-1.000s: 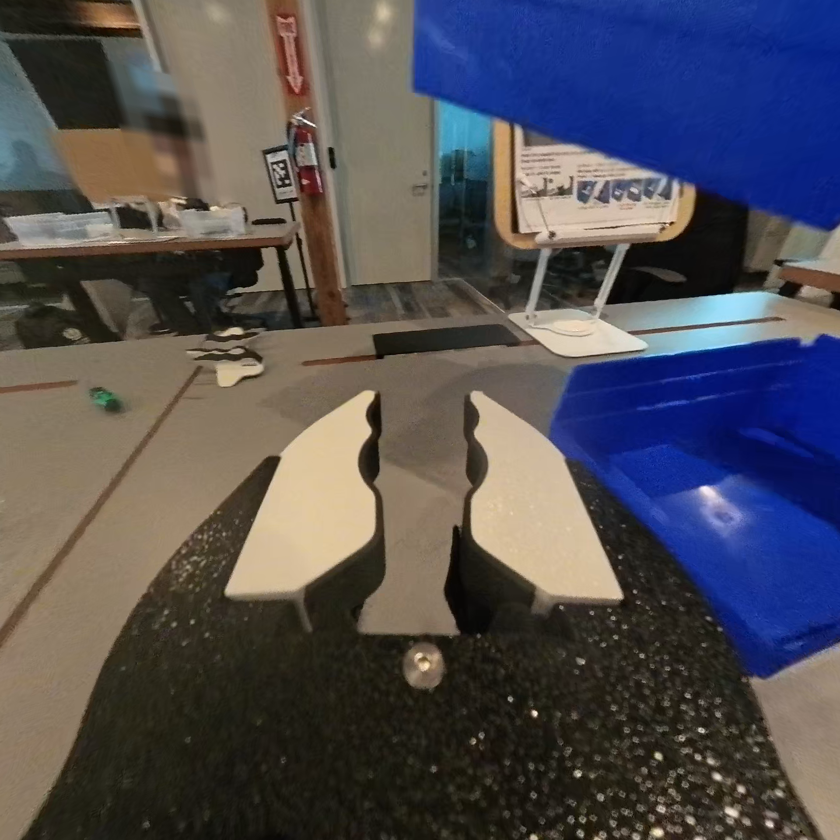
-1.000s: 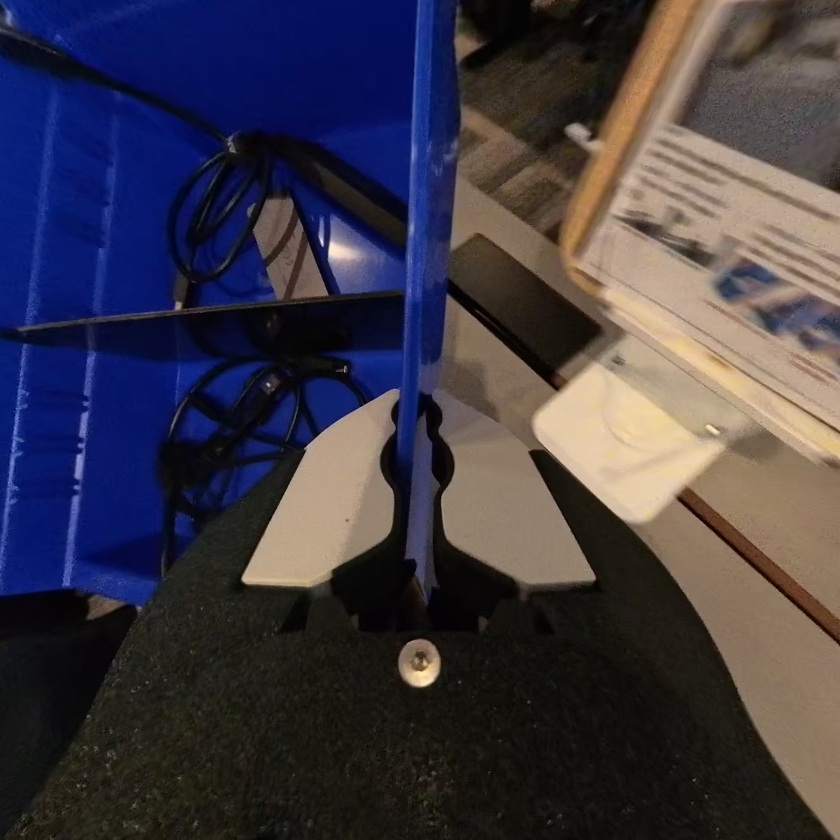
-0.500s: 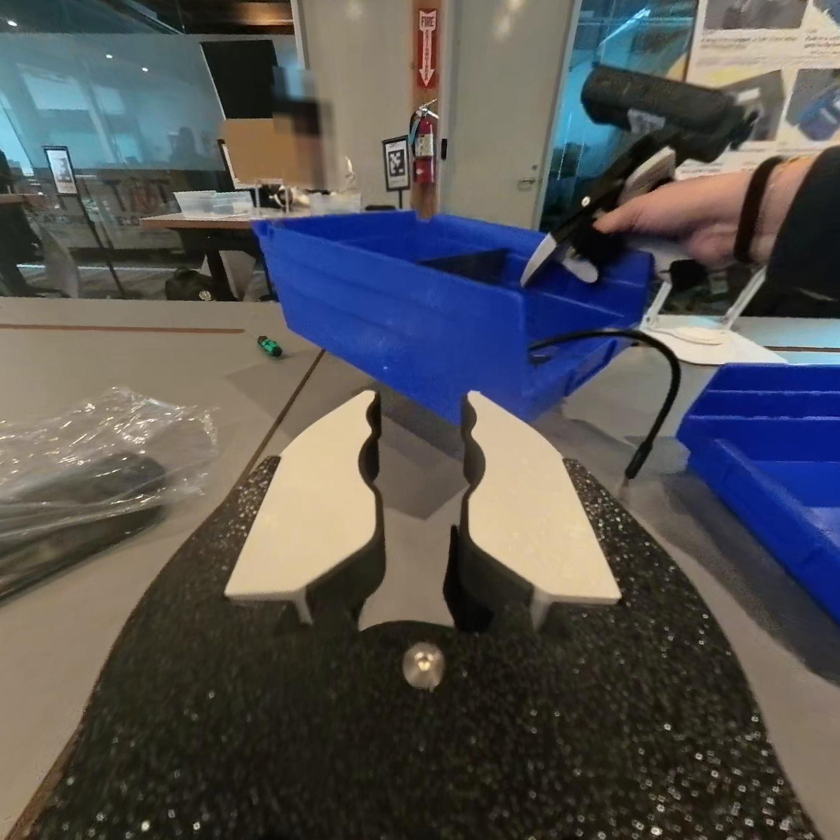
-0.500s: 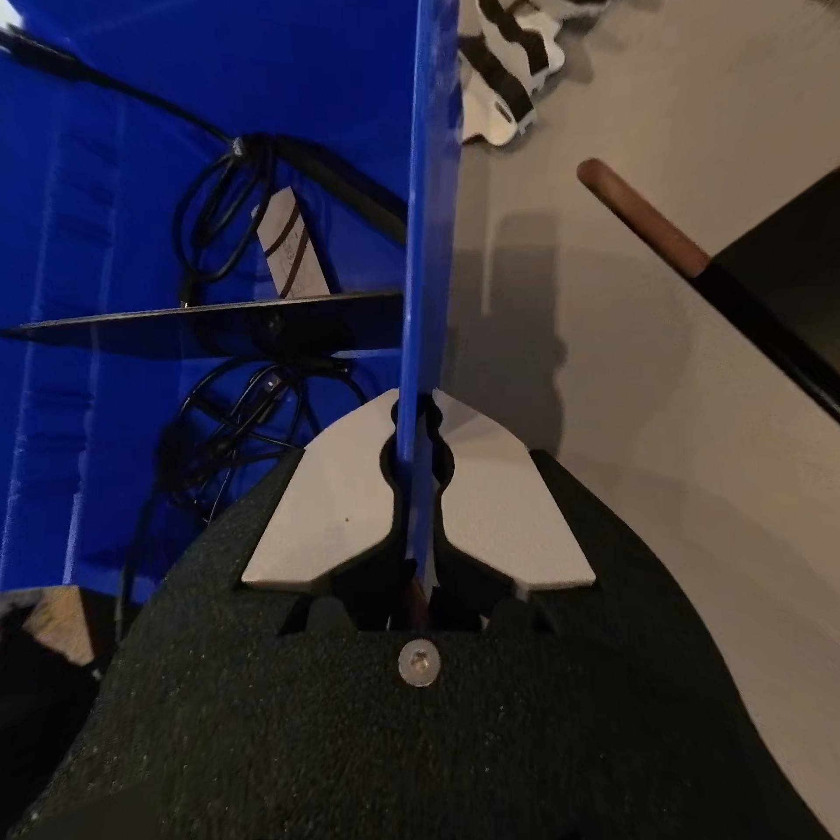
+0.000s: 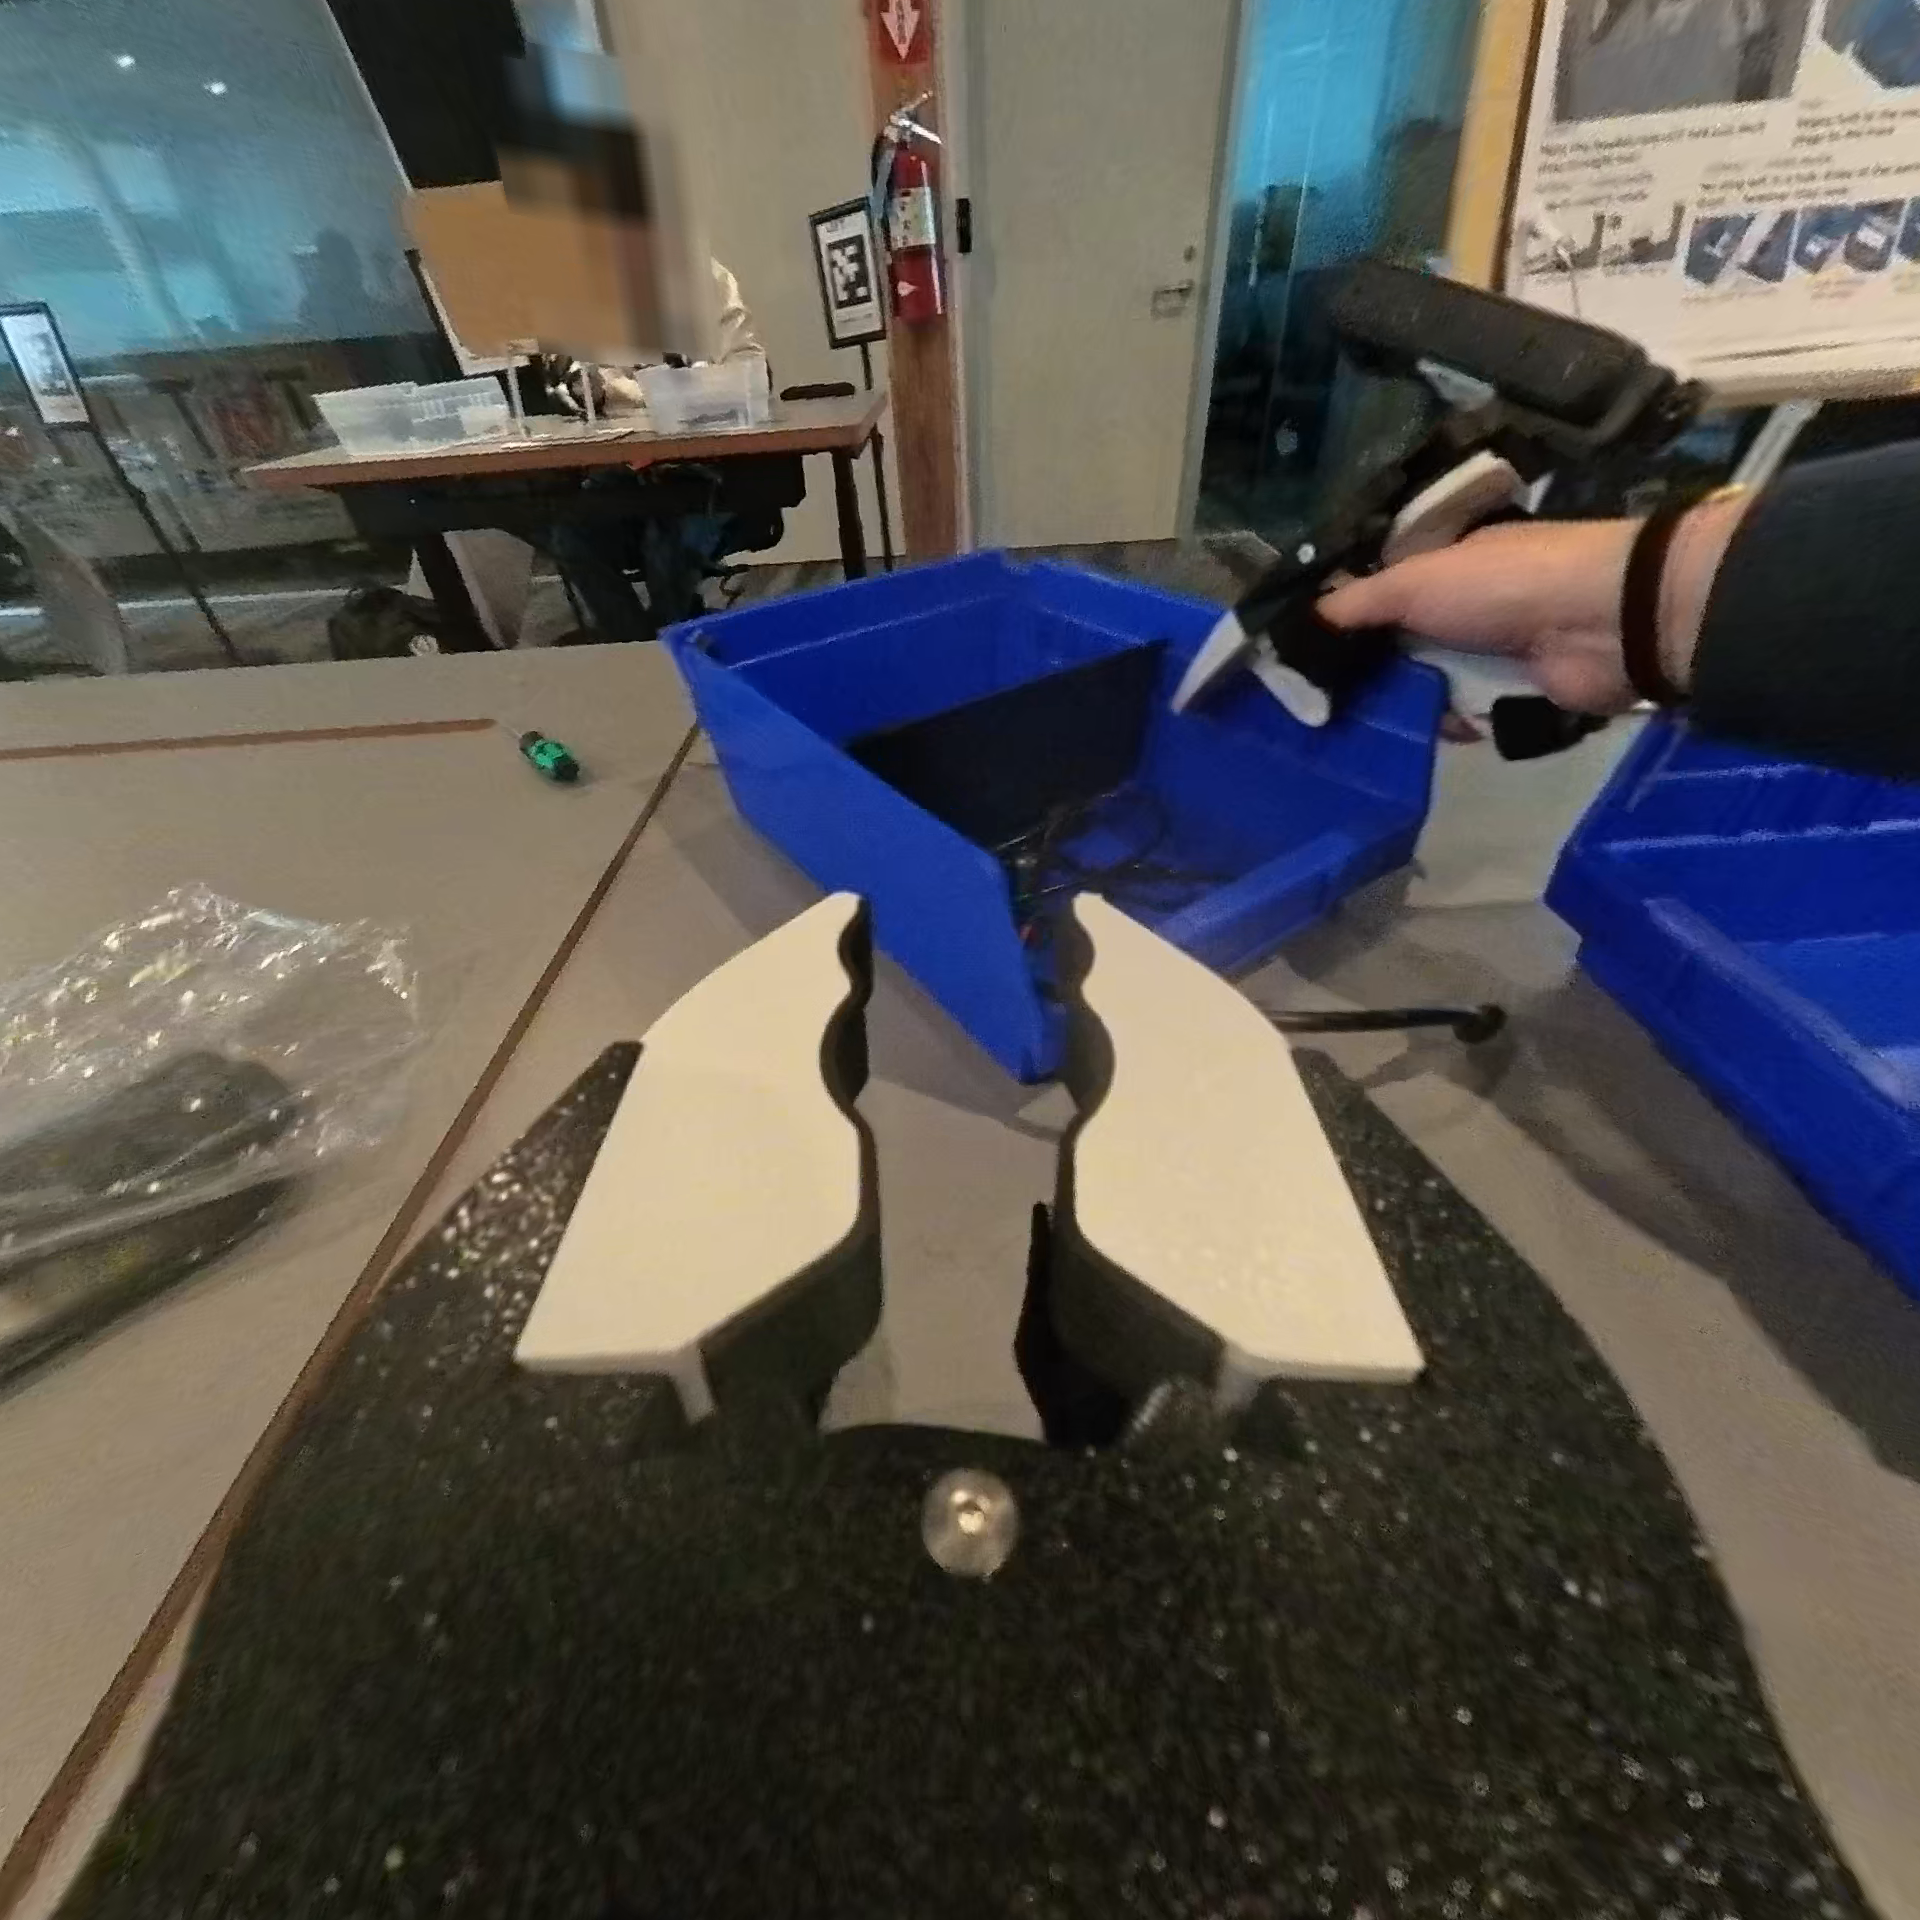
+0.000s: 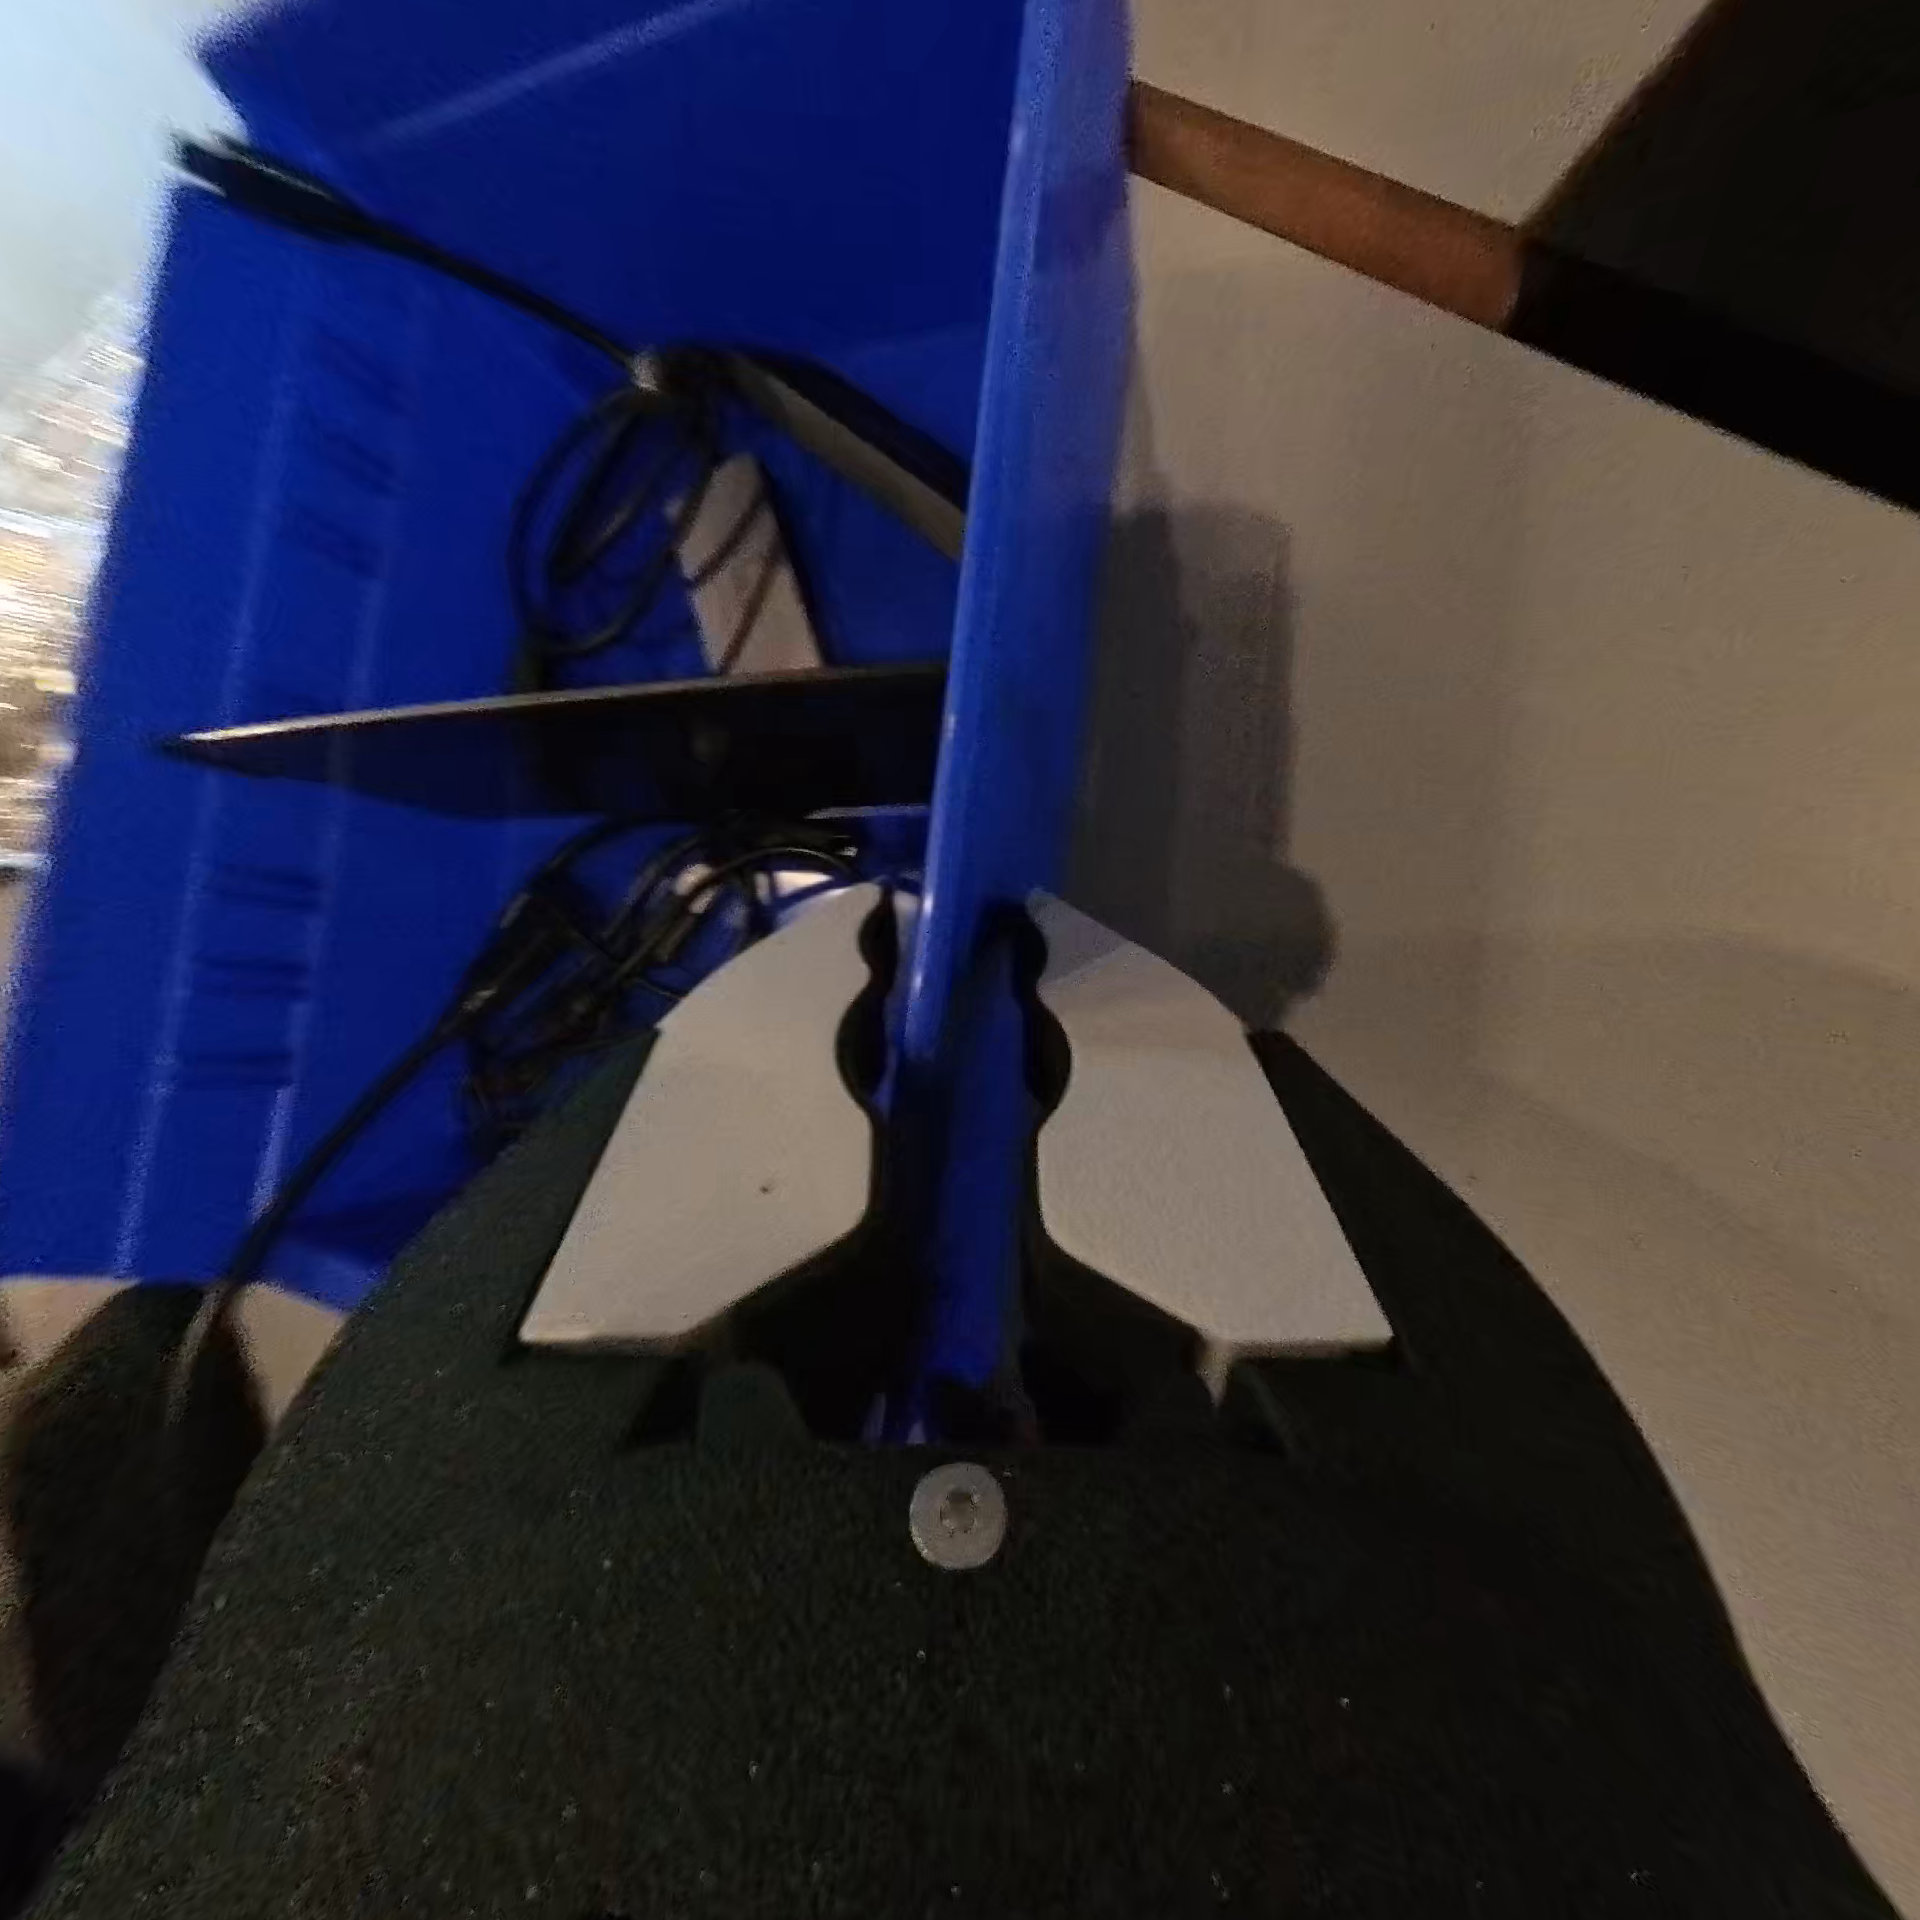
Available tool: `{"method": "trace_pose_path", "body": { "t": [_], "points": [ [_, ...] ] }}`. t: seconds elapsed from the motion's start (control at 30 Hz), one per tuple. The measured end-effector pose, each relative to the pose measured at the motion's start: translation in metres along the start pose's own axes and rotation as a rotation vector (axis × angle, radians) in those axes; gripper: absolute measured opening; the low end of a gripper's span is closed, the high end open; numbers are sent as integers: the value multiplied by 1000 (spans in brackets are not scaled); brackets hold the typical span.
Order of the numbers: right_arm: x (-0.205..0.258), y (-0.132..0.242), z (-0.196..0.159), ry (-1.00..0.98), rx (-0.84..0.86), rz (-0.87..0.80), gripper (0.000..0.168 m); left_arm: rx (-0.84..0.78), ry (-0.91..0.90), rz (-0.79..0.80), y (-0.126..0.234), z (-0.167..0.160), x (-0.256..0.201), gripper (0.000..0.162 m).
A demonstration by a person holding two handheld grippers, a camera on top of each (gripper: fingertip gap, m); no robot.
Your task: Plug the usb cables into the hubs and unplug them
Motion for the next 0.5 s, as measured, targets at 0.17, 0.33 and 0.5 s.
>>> {"method": "trace_pose_path", "body": {
  "t": [0.17, 0.33, 0.5],
  "points": [
    [15, 28, 12, -87, -9, 282, 43, 31, -229, -178, -5, -2, -47, 47],
    [35, 115, 41, 87, -254, 427, 54, 234, -565, -342, -18, -33, -80, 66],
    [34, 218, 31, 433, -431, 264, 79, 273, -963, -361, -40, -48, -92, 62]
  ]
}}
Point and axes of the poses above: each gripper's, where its closed fingertips meet, y back along the fingers, z out of its top, x = y × z across the jaws, the point moved 1 cm from there along y, back along the fingers, and after that the axes turned 2 degrees about -x, right-handed, at the moved point
